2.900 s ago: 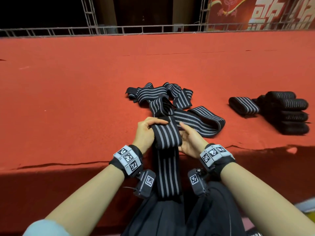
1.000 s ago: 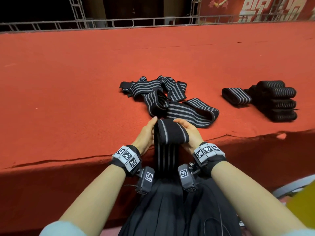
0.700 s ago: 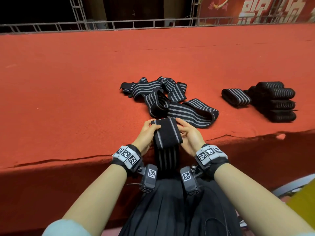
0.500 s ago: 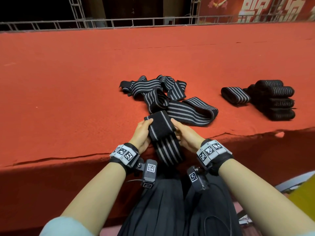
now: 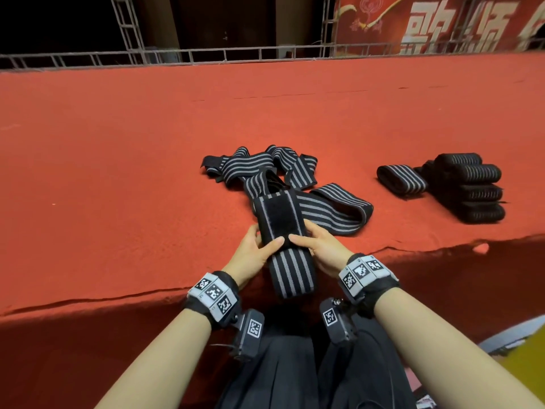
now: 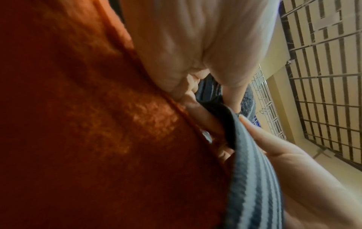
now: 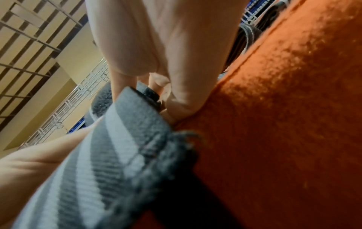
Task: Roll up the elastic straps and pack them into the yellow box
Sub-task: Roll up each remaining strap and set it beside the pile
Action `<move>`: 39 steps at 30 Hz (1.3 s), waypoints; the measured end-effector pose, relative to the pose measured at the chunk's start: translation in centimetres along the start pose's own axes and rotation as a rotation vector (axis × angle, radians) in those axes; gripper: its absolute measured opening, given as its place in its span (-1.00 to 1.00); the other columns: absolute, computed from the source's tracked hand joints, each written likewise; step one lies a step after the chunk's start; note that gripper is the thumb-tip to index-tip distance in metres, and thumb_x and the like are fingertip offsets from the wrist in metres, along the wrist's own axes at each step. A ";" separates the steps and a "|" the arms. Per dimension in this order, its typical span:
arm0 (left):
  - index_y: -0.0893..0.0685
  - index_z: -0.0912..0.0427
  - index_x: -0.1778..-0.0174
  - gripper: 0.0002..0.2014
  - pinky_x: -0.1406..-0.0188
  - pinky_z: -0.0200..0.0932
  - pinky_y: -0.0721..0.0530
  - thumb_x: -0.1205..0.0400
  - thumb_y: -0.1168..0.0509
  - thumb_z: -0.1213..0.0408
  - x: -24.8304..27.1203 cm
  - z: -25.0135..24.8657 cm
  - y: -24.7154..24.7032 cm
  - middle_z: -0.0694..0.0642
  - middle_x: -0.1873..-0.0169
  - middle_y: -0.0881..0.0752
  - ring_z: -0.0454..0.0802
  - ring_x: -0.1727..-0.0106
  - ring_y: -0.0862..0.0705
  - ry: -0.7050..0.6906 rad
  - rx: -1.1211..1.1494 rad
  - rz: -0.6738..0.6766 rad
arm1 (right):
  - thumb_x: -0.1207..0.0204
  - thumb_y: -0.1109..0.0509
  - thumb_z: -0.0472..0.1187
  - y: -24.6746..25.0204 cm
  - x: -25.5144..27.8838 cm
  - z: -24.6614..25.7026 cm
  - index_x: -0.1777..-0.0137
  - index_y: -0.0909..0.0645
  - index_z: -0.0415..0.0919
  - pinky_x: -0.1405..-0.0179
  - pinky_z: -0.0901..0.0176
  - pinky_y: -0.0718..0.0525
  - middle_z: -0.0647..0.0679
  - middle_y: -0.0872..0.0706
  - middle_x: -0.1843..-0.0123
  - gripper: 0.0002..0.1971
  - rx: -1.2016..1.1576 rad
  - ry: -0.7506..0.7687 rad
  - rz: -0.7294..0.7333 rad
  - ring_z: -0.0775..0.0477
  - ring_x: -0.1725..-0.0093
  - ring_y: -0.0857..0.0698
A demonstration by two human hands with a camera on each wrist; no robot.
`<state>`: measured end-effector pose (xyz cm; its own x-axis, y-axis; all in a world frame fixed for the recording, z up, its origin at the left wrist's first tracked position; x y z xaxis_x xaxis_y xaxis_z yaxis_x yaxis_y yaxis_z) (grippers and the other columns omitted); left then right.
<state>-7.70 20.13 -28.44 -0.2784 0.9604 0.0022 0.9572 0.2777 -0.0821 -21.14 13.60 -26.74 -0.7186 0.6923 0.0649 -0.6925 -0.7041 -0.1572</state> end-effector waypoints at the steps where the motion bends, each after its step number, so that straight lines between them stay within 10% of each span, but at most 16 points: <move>1: -0.38 0.14 -0.39 -0.55 -0.40 0.13 -0.57 -0.62 -0.38 0.32 -0.1 0.0 0.2 0.22 -0.32 -0.64 0.03 -0.34 -0.65 -0.009 0.001 0.015 | -0.60 -0.33 -0.41 0.0 0.0 0.0 -0.44 -0.50 -0.23 -0.33 -0.09 -0.63 -0.21 -0.70 -0.32 -0.59 0.008 -0.007 0.009 -0.19 -0.29 -0.70; 4: -0.40 0.01 -0.31 -0.64 -0.38 0.19 -0.57 -0.65 -0.32 0.33 0.0 -0.3 0.2 0.26 -0.30 -0.62 0.16 -0.37 -0.62 -0.062 -0.024 0.064 | -0.59 -0.33 -0.45 0.1 0.0 -0.1 -0.45 -0.49 -0.20 -0.08 0.10 -0.73 -0.23 -0.71 -0.30 -0.56 0.015 -0.041 0.013 -0.18 -0.22 -0.74; 15: -0.21 0.06 -0.48 -0.57 -0.51 0.19 -0.43 -0.73 -0.17 0.39 0.1 -0.5 -0.5 0.17 -0.38 -0.52 0.14 -0.48 -0.49 0.003 0.001 0.052 | -0.59 -0.21 -0.39 -1.2 -1.2 -0.7 -0.65 -0.09 -0.18 -0.33 0.24 -0.47 -0.06 -0.46 -0.49 -0.36 0.437 -0.154 0.046 0.02 -0.41 -0.49; 21: -0.46 -0.05 -0.34 -0.59 -0.38 0.19 -0.56 -0.68 -0.22 0.50 0.5 -0.7 0.2 0.17 -0.32 -0.63 0.16 -0.39 -0.60 -0.069 0.060 0.028 | -0.60 -0.26 -0.42 0.2 -1.6 -1.4 -0.40 -0.41 -0.28 0.00 0.25 -0.61 -0.14 -0.70 -0.07 -0.63 0.347 -0.126 -0.120 0.02 -0.03 -0.68; 25: -0.57 0.07 -0.27 -0.64 0.00 -0.02 -0.77 -0.68 -0.19 0.57 0.9 -1.1 0.2 0.14 -0.16 -0.73 0.06 -0.14 -0.76 -0.072 0.215 -0.051 | -0.65 -0.24 -0.29 0.7 -1.9 -1.6 -0.06 -0.70 -0.37 -0.12 0.01 -0.67 -0.24 -0.78 -0.05 -0.79 0.275 -0.162 -0.214 -0.16 -0.05 -0.75; 29: -0.74 0.09 -0.10 -0.64 -0.04 -0.02 -0.78 -0.64 -0.21 0.61 0.8 -0.9 0.4 0.07 -0.07 -0.80 0.08 -0.13 -0.76 -0.081 0.229 -0.129 | -0.71 -0.12 -0.04 0.8 -0.8 -1.1 0.03 -0.67 -0.23 0.41 0.23 -0.63 -0.12 -0.74 0.22 -0.65 -0.218 -0.255 -0.220 -0.03 0.37 -0.70; 33: -0.82 -0.02 0.05 -0.42 -0.25 -0.36 -0.61 -0.53 -0.11 0.76 0.9 -1.4 0.2 0.08 -0.21 -0.69 -0.03 -0.27 -0.66 -0.149 -0.016 -0.229 | -0.66 -0.02 0.28 -0.1 0.3 0.0 -0.33 -0.63 -0.30 -0.34 -0.04 -0.60 -0.24 -0.75 -0.23 -0.32 -0.261 -0.244 -0.029 -0.19 -0.25 -0.73; 36: -0.73 -0.03 -0.11 -0.36 -0.20 -0.65 -0.45 -0.49 -0.02 0.78 1.3 -2.0 -0.5 0.02 -0.25 -0.59 -0.27 -0.23 -0.58 -0.159 -0.192 -0.235 | -0.62 -0.26 0.01 -0.4 0.9 0.4 -0.31 -0.65 -0.22 -0.32 -0.07 -0.63 -0.21 -0.74 -0.27 -0.60 -0.224 -0.213 -0.004 -0.15 -0.22 -0.73; 39: -0.69 -0.07 -0.24 -0.35 -0.36 -0.35 -0.52 -0.51 -0.03 0.71 1.4 -2.2 -0.9 0.01 -0.28 -0.64 -0.15 -0.31 -0.61 -0.118 -0.172 -0.192 | -0.52 -0.38 -0.23 -0.1 1.0 0.3 -0.33 -0.62 -0.28 -0.28 -0.13 -0.64 -0.29 -0.72 -0.28 -0.62 -0.158 -0.188 0.011 -0.22 -0.20 -0.72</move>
<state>-8.74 21.25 -26.12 -0.4536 0.8837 -0.1158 0.8826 0.4634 0.0790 -21.83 14.34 -26.33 -0.7354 0.6327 0.2426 -0.6767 -0.6678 -0.3100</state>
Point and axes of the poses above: each hand's wrist, its own x-axis away from the middle knuckle, its own y-axis out of the back of the hand, z = x × y, the point moved 5 cm from there along -x, towards the middle knuckle
